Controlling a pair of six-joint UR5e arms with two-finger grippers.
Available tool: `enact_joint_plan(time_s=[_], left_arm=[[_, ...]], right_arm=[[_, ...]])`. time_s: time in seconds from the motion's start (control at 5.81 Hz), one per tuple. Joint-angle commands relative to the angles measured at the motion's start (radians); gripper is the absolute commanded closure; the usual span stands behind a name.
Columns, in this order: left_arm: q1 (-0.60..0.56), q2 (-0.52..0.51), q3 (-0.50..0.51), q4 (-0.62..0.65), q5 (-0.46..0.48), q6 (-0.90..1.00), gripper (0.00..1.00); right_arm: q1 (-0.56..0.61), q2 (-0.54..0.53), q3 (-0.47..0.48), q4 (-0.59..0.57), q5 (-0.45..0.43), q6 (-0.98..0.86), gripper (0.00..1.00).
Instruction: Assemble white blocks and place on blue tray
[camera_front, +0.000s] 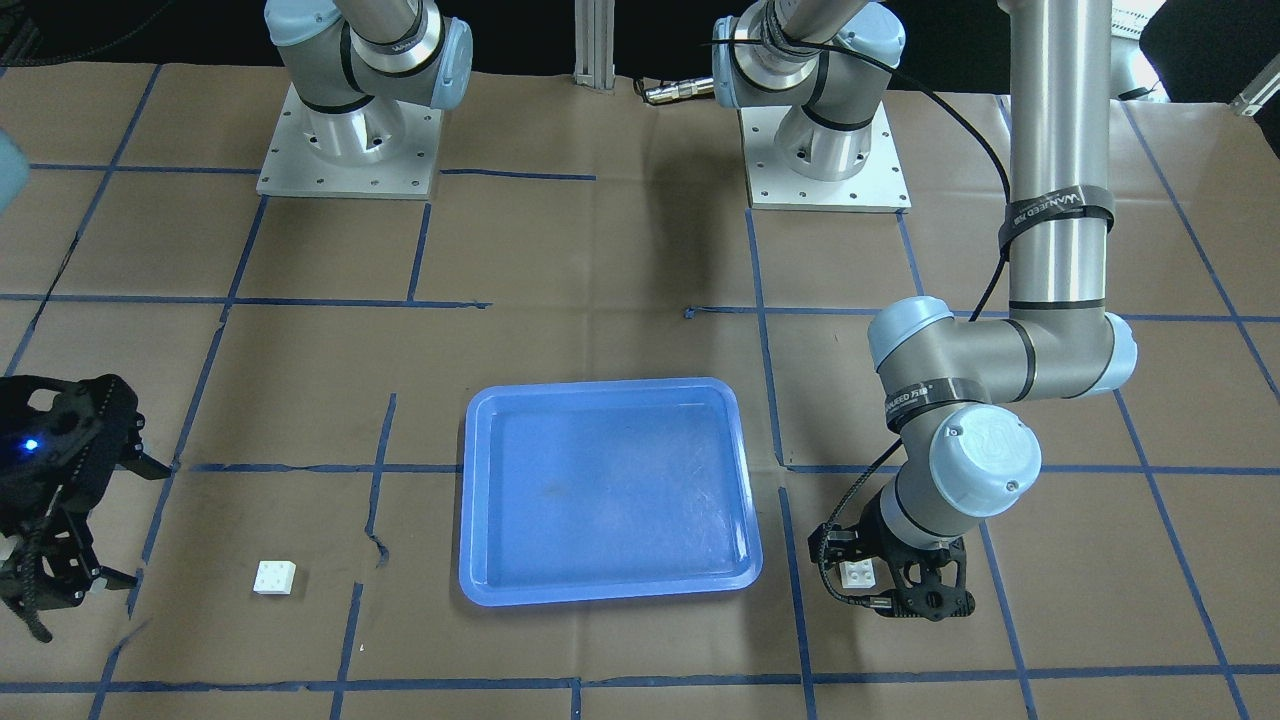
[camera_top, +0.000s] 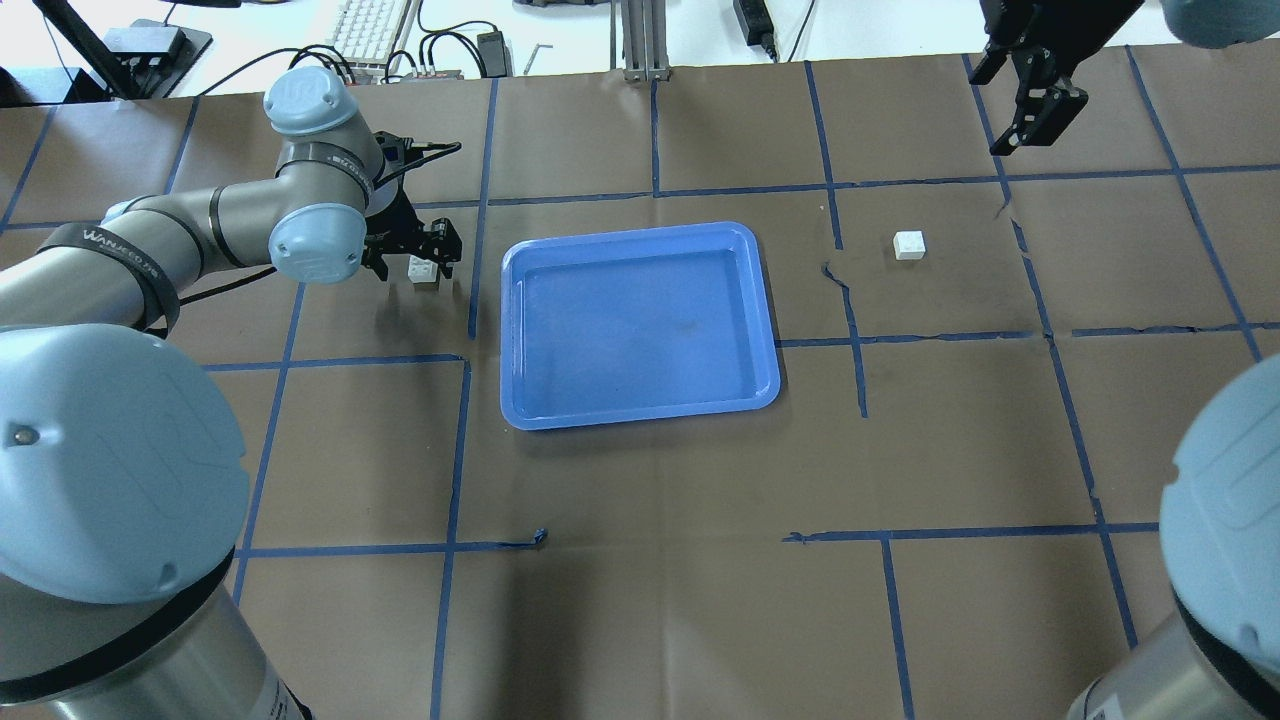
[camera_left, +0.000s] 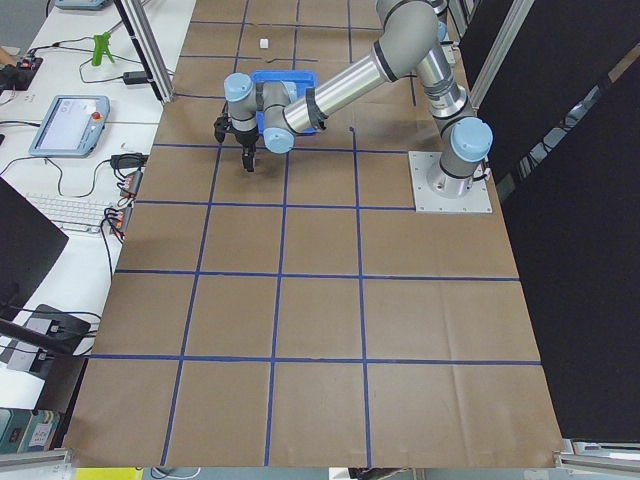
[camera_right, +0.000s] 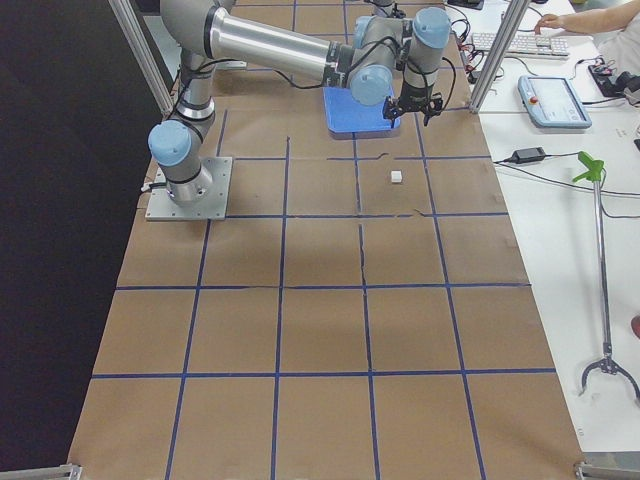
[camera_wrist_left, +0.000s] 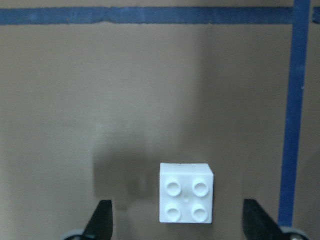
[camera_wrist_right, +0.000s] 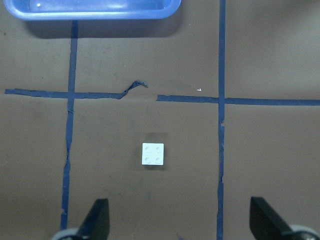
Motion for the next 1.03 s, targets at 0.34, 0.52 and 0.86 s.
enact_joint_plan(time_s=[0.34, 0.52, 0.86], left_arm=[[0.0, 0.015, 0.001, -0.008, -0.028, 0.013, 1.0], [-0.011, 0.037, 0.001, -0.017, -0.027, 0.113, 1.0], [-0.107, 0.113, -0.038, -0.018, -0.019, 0.418, 1.0]], right_arm=[[-0.088, 0.182, 0.056, 0.003, 0.216, -0.185, 0.01], [-0.088, 0.182, 0.123, -0.027, 0.267, -0.188, 0.01], [-0.088, 0.185, 0.205, -0.11, 0.274, -0.194, 0.01]])
